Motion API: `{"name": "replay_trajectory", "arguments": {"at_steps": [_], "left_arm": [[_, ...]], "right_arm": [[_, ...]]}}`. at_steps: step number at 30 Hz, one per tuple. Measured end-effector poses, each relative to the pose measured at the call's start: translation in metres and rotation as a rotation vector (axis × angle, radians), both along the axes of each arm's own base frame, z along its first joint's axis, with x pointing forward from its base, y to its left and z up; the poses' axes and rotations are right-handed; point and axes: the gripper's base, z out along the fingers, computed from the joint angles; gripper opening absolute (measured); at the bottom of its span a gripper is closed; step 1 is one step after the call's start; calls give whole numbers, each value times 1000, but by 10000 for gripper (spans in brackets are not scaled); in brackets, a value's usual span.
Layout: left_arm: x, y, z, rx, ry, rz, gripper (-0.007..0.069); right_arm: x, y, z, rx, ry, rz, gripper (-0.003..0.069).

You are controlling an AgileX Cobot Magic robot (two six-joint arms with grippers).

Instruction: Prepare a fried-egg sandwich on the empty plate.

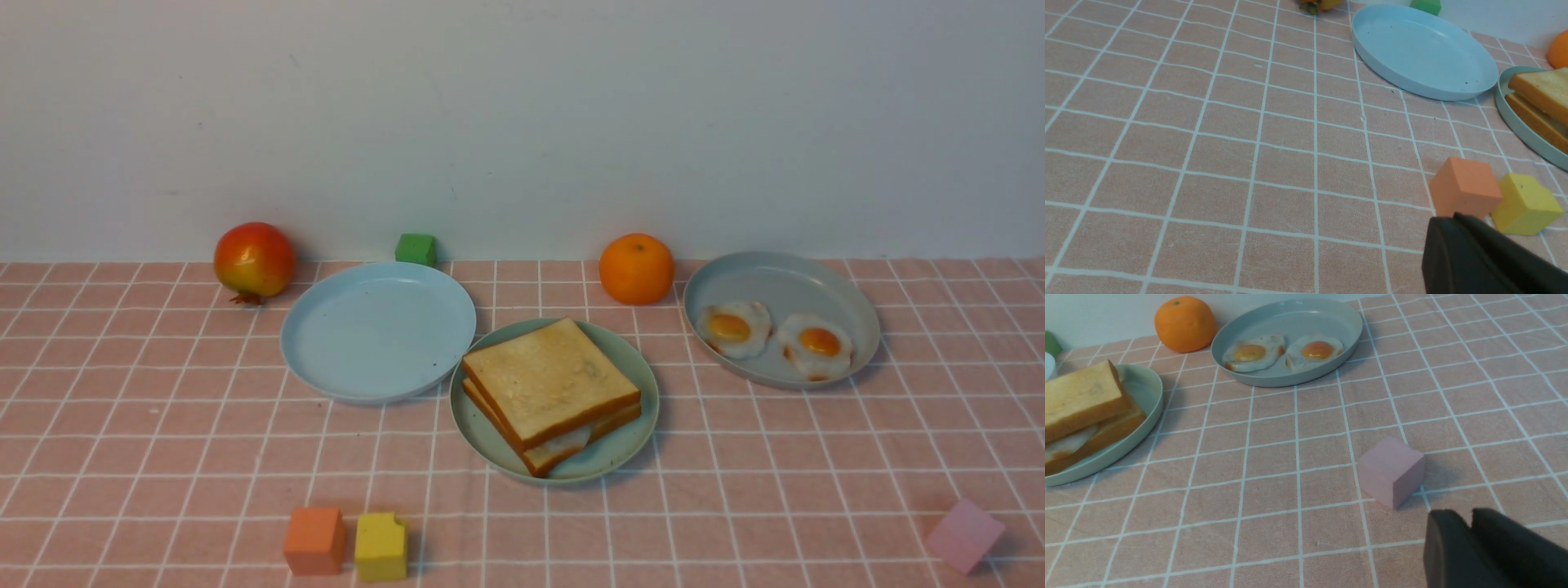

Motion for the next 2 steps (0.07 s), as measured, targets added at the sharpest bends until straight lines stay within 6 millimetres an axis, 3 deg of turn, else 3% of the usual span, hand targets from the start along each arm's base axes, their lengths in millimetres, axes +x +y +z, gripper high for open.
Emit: {"name": "replay_trajectory", "arguments": {"at_steps": [2], "left_arm": [[0, 0, 0, 0, 0, 0, 13]], "right_arm": [[0, 0, 0, 0, 0, 0, 118]]}}
